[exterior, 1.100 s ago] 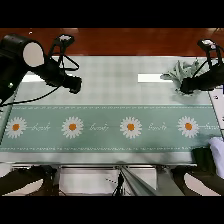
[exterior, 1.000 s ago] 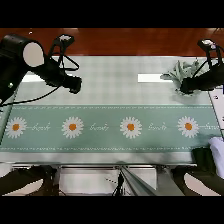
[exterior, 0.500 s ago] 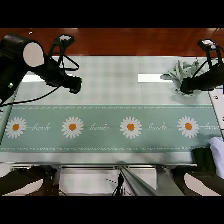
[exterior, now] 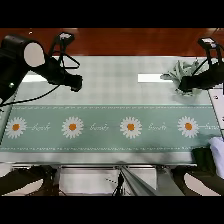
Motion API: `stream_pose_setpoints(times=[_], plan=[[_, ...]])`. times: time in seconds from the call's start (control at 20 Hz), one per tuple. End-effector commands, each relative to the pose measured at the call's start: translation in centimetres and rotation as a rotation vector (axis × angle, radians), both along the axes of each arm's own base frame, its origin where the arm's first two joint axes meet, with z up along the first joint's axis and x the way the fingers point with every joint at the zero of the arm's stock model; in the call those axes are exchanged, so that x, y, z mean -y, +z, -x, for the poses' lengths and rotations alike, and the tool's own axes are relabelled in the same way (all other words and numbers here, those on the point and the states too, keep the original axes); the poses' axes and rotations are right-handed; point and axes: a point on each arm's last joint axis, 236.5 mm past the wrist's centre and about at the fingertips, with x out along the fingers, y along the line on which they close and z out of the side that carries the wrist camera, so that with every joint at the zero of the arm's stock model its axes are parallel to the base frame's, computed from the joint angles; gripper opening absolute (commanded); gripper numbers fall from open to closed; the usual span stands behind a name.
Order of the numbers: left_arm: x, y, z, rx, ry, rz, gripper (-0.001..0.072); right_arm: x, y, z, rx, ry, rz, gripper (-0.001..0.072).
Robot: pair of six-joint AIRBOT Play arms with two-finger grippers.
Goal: Fold the shirts.
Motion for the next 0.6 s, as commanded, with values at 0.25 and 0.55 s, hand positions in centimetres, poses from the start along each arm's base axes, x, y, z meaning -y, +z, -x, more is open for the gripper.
stream_pose_setpoints(times=[0.25, 0.55], plan=[[1.3, 0.2, -2.8, 0.099, -0.008, 0.040, 0.0720, 8.1, 5.5, -8.8, 0.443, -0.243, 0.228, 0.0586], [0.9, -0.3, -1.9, 0.055, -0.007, 0.022, 0.0720, 16.2, -0.7, -12.1, 0.445, -0.515, 0.139, 0.0588]])
